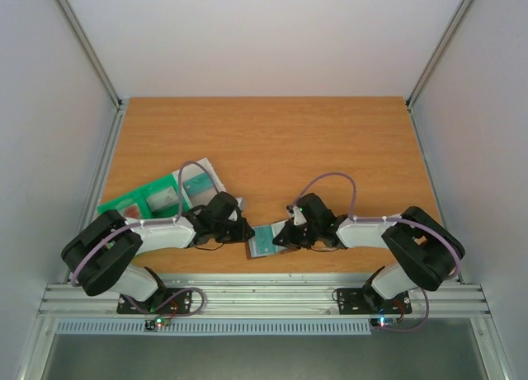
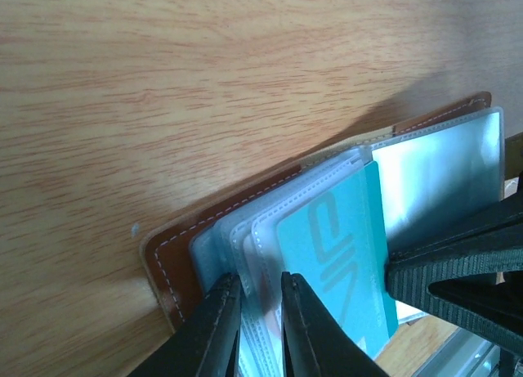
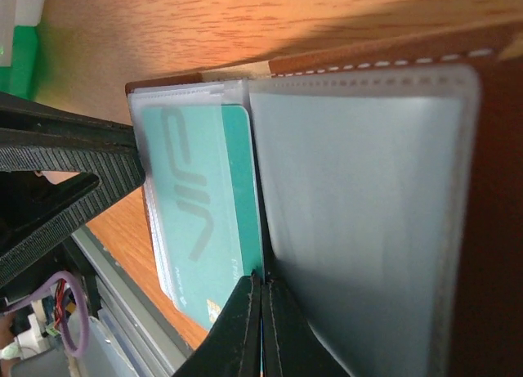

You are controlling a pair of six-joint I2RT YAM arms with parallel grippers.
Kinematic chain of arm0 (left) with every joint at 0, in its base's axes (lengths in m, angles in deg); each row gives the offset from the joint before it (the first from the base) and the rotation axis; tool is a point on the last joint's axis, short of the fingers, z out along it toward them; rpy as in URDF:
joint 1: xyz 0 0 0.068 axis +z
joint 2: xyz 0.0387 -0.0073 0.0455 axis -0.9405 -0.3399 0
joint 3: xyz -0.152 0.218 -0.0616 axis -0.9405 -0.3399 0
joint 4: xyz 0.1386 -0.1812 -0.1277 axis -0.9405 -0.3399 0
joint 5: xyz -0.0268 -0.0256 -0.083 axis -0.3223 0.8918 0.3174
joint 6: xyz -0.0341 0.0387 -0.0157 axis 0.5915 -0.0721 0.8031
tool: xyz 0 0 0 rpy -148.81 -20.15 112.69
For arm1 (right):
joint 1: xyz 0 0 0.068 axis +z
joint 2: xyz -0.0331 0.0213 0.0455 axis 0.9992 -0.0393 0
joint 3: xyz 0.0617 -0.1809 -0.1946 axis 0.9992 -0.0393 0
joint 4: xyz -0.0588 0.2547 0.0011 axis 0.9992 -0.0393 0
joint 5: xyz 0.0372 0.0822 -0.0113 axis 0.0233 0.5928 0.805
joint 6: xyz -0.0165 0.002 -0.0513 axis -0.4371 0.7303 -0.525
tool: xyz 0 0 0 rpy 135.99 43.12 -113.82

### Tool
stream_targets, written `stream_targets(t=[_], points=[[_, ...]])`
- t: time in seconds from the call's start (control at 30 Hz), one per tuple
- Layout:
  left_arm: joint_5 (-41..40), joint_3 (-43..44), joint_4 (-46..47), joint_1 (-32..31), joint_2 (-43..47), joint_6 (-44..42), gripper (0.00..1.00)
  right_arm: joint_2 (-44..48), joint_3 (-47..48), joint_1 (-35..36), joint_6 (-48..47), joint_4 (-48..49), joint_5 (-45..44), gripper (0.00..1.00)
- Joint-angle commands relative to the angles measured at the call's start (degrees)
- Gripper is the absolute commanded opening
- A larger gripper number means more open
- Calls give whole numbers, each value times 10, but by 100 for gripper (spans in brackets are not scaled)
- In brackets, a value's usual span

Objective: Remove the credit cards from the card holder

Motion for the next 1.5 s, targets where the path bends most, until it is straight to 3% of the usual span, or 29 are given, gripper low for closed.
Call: stream_targets(t=[0.0, 0.67, 1.03, 1.47], points=[[-2, -19, -26, -3, -25, -11, 16, 26, -11, -4, -11, -34, -35, 3], [24, -12, -24, -3, -29, -15, 15, 7, -4, -9, -13, -28, -45, 18], [33, -5, -26, -2, -41, -18, 15, 0, -38, -34, 3, 27, -19, 4], [29, 11, -35, -2, -56, -31, 15, 75, -19, -52, -14, -74, -50, 1]])
